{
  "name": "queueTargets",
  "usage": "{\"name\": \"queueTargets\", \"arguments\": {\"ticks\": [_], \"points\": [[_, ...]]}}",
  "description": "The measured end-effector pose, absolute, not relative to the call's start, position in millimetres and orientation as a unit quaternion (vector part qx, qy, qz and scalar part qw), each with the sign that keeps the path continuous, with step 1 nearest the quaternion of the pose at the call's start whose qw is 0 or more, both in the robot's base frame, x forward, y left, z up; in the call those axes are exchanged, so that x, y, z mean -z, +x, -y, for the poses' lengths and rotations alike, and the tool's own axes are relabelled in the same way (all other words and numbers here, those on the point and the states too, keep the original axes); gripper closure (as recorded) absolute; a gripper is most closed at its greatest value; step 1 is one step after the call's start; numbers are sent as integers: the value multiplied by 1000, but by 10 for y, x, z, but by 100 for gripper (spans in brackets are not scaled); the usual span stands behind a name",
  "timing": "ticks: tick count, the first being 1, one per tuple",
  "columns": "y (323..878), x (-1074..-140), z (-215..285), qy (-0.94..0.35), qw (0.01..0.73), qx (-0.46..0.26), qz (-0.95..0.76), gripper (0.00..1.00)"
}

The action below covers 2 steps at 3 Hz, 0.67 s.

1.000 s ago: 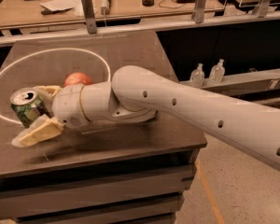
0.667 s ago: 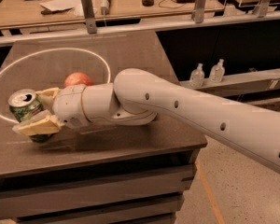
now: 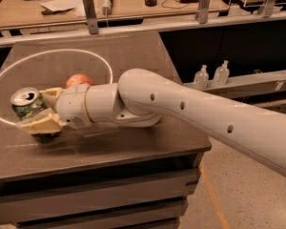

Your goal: Knock green can over

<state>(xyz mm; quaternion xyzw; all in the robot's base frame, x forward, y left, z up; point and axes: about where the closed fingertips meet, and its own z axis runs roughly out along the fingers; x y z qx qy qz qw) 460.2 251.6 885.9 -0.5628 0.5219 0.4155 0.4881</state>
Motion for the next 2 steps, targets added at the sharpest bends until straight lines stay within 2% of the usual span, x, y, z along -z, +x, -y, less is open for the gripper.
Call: {"name": "queueTargets", "arguments": {"ticks": [2], "points": [[4874, -9021, -2254, -564, 487, -392, -539, 61]]}}
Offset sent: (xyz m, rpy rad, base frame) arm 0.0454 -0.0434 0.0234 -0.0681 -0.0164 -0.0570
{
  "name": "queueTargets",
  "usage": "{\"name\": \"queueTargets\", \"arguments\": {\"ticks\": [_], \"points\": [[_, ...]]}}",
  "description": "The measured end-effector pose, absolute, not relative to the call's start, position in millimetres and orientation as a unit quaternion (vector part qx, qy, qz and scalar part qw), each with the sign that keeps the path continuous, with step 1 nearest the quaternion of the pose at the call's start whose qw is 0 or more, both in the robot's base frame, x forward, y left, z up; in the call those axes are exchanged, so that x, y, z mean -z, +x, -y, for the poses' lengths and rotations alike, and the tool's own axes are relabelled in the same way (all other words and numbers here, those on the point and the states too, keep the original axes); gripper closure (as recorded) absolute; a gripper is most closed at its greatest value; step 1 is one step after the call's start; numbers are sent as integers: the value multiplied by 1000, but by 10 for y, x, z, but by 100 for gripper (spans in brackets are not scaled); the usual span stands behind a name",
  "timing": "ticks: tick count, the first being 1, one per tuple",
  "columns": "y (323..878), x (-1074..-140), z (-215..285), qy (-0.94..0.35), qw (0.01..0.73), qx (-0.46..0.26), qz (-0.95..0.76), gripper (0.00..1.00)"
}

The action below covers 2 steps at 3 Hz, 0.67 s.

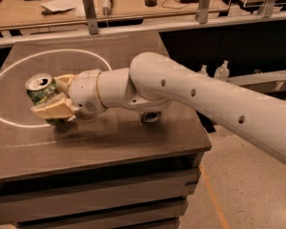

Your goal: Knock green can over

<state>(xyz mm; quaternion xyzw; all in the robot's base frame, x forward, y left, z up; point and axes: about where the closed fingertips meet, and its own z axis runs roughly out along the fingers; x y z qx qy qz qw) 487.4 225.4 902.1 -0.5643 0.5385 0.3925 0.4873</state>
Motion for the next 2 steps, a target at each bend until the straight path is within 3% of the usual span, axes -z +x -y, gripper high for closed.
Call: {"name": "queueTargets", "arguments": {"ticks": [2], "points": [[5119, -9314, -2019, -662, 427, -317, -528, 61]]}}
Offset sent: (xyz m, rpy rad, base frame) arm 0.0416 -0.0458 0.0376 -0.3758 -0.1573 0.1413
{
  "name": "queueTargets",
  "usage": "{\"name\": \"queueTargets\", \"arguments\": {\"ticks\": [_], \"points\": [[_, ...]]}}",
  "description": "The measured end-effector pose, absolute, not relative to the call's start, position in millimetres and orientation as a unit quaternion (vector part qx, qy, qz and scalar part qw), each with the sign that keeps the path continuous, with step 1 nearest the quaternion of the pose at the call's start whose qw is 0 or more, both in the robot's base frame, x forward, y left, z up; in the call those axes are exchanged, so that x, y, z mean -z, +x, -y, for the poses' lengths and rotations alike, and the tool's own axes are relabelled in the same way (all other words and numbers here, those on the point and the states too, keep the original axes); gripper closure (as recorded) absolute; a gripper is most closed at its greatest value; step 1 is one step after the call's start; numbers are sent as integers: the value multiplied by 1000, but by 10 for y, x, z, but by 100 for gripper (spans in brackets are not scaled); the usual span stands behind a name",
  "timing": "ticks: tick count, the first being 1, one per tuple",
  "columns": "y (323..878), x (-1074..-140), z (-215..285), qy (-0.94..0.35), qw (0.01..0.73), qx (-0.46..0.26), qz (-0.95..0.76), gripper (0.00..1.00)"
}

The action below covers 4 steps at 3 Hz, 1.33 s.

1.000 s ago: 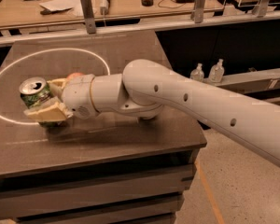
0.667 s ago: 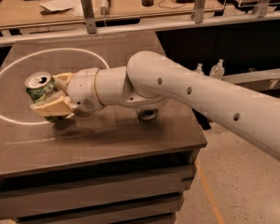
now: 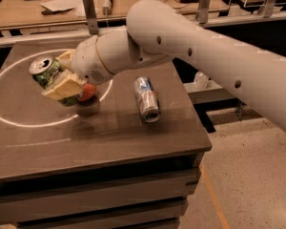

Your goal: Knock green can over

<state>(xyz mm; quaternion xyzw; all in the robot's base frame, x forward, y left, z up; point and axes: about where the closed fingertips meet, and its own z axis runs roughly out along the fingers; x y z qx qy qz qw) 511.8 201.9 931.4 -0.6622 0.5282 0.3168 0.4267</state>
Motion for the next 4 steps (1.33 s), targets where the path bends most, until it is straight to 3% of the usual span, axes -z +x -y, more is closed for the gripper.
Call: {"name": "queueTargets", "arguments": {"ticks": [4], "points": [[4898, -9389, -1299, -749, 308, -190, -554, 61]]}}
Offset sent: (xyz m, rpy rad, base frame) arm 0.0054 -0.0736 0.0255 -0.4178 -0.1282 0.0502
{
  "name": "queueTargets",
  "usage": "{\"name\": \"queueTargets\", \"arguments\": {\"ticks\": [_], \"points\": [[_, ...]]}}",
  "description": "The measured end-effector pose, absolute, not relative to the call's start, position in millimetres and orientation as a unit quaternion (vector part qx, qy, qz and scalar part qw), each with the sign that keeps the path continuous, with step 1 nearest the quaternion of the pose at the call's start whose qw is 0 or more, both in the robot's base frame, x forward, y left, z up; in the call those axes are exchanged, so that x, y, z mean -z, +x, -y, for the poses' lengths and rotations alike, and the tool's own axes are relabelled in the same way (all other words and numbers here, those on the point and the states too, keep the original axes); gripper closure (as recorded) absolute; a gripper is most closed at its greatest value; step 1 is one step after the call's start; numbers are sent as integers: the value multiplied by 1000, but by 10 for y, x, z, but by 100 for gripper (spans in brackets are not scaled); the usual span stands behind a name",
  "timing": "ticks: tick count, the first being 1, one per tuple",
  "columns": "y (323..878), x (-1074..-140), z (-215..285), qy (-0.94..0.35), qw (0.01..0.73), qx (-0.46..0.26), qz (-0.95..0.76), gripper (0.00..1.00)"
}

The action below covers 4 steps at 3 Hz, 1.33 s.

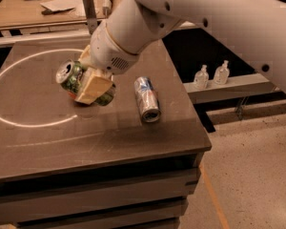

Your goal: Knock green can over

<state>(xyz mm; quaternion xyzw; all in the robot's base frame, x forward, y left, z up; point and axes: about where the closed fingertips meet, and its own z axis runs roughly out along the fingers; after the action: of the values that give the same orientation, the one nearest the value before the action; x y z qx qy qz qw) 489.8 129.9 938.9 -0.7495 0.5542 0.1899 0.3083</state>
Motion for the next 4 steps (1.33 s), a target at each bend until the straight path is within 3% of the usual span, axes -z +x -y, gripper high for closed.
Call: {"name": "queueTargets", "arguments": {"ticks": [2, 4], "points": [[4574, -9104, -1260, -730, 289, -223, -578, 60], [4459, -8958, -1264, -752, 247, -196, -579, 56]]}}
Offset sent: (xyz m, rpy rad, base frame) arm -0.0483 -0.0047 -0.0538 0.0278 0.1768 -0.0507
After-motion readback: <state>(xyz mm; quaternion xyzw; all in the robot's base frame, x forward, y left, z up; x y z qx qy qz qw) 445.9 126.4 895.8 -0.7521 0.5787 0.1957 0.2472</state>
